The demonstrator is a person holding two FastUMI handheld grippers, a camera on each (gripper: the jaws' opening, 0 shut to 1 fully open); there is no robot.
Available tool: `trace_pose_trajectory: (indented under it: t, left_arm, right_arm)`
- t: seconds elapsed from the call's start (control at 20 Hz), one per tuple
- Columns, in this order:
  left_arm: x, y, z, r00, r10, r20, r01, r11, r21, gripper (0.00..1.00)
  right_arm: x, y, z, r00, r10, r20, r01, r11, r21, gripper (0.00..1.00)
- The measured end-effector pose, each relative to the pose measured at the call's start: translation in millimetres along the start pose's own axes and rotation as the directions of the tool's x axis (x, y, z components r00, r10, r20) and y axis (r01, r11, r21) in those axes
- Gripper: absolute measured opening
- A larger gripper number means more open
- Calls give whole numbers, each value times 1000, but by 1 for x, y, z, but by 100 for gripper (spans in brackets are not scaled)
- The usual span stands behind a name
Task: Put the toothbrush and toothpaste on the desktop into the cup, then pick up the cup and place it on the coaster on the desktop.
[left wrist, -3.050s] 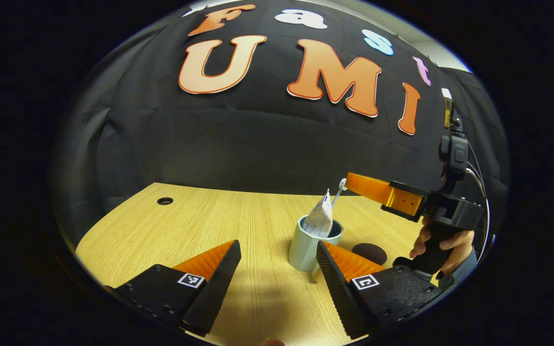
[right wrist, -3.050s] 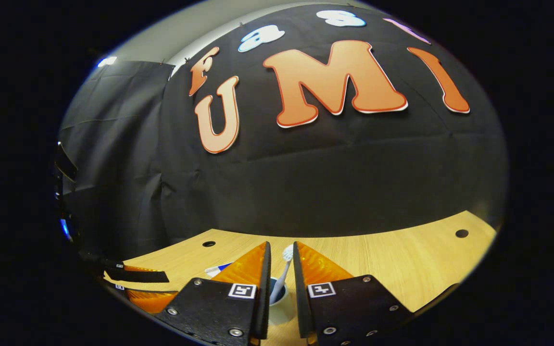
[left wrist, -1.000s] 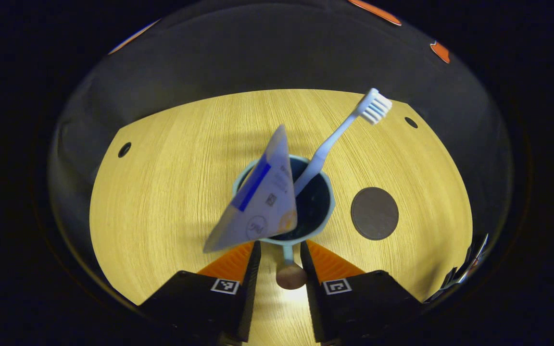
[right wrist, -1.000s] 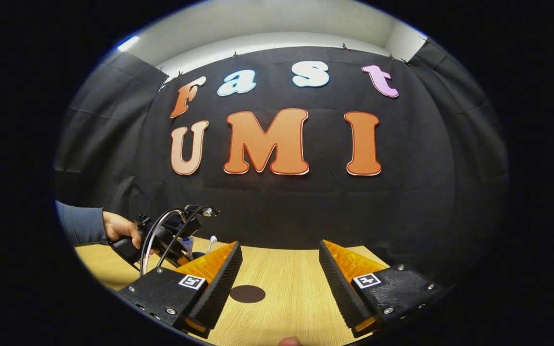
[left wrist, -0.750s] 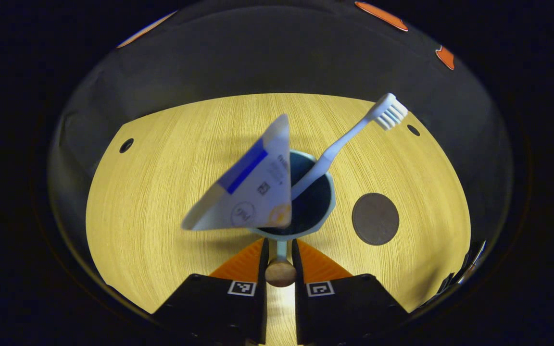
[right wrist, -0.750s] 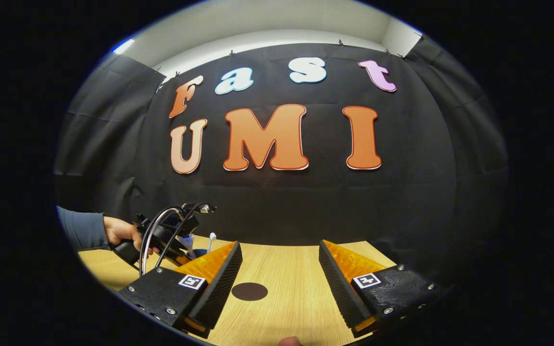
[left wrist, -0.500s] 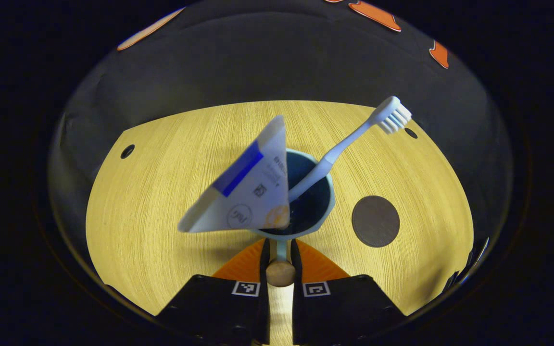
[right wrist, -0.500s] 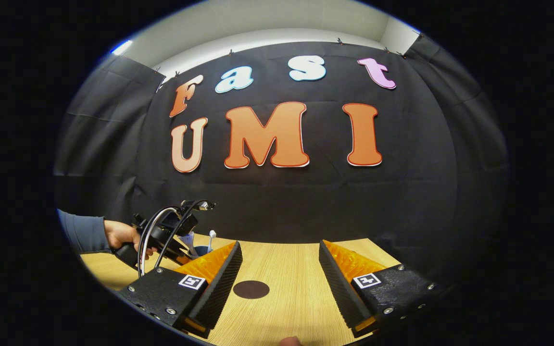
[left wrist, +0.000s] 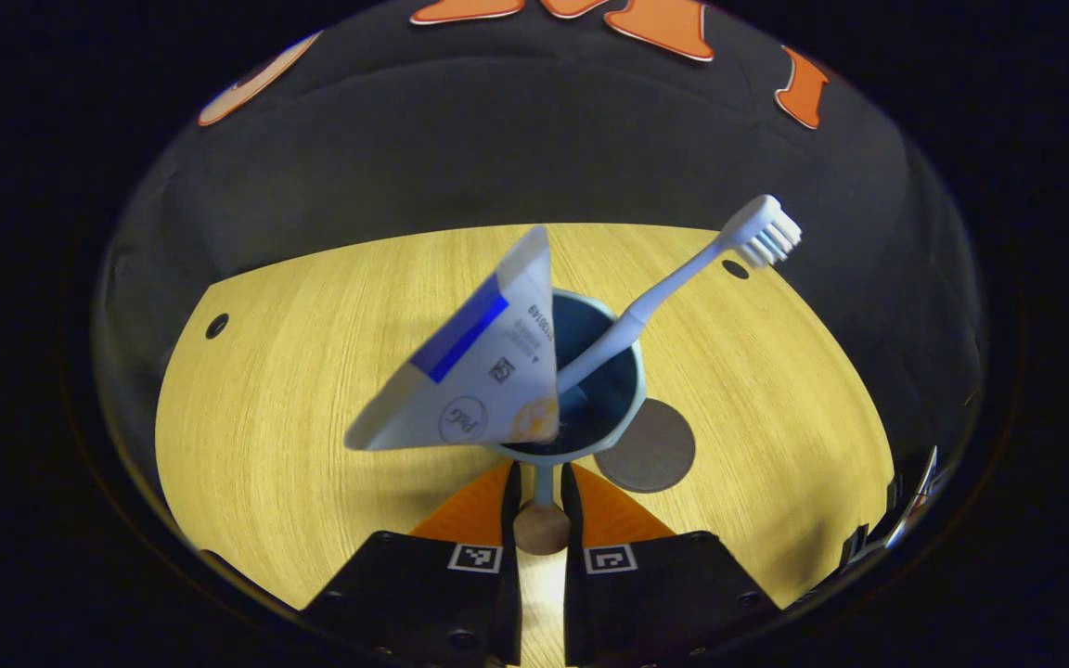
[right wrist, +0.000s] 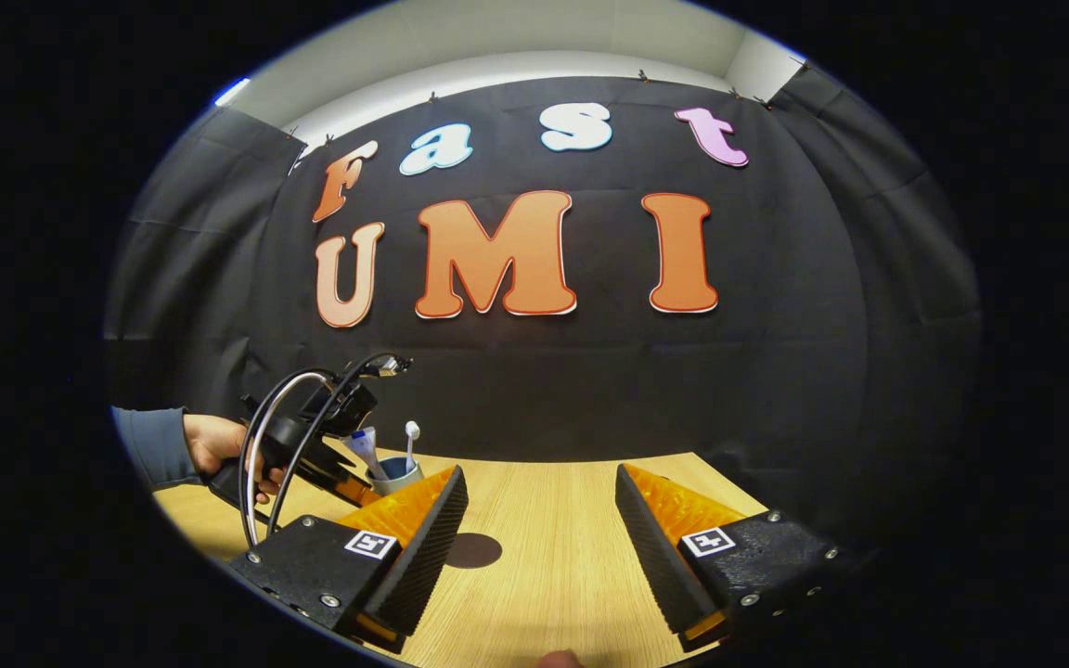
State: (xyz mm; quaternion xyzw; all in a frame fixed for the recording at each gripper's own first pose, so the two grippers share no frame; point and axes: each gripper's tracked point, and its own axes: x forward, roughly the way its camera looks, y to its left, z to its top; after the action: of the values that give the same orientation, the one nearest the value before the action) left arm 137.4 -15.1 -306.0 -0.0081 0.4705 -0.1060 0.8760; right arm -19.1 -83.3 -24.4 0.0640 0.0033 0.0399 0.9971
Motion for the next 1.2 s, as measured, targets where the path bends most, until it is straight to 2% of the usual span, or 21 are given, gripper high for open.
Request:
trace_pose_trajectory:
  t: [0.2, 0.4, 0.6, 0.7, 0.85, 0.95, 1.05, 1.15, 1.2]
  left_arm:
    - [2, 3, 4, 999, -49, -15, 49, 998, 42, 18]
    - [2, 4, 6, 997, -68, -46, 71, 995, 67, 18]
    - [-3, 8, 7, 997, -38, -69, 44, 996, 83, 18]
    - [-11, 12, 24, 1000, -20, -18, 21, 994, 103, 28]
    - [-29, 19, 44, 999, -18, 47, 13, 994, 112, 76]
    - [-46, 29, 48, 990, 13, 137, -27, 994, 103, 90]
    - [-59, 33, 54, 966, 48, 253, -77, 991, 105, 92]
    - [-80, 50, 65, 925, 101, 367, -151, 982, 111, 99]
    - [-93, 63, 69, 902, 120, 416, -184, 976, 119, 100]
  right_arm:
    - [-5, -13, -11, 999, -22, -25, 22, 1000, -6, 96]
    - [-9, -22, -19, 998, -33, -45, 33, 999, 2, 96]
    - [-10, -28, -29, 997, -43, -70, 44, 999, 7, 96]
    - [-8, -30, -33, 995, -50, -87, 51, 999, 6, 96]
    - [-5, -25, -32, 994, -50, -93, 52, 999, 16, 96]
    - [-3, -20, -27, 996, -50, -79, 51, 999, 13, 96]
    - [1, -8, -20, 998, -42, -55, 41, 999, -5, 96]
    - [5, 4, -14, 999, -34, -35, 33, 999, -22, 96]
    - [7, 12, -12, 999, -24, -26, 24, 1000, -18, 96]
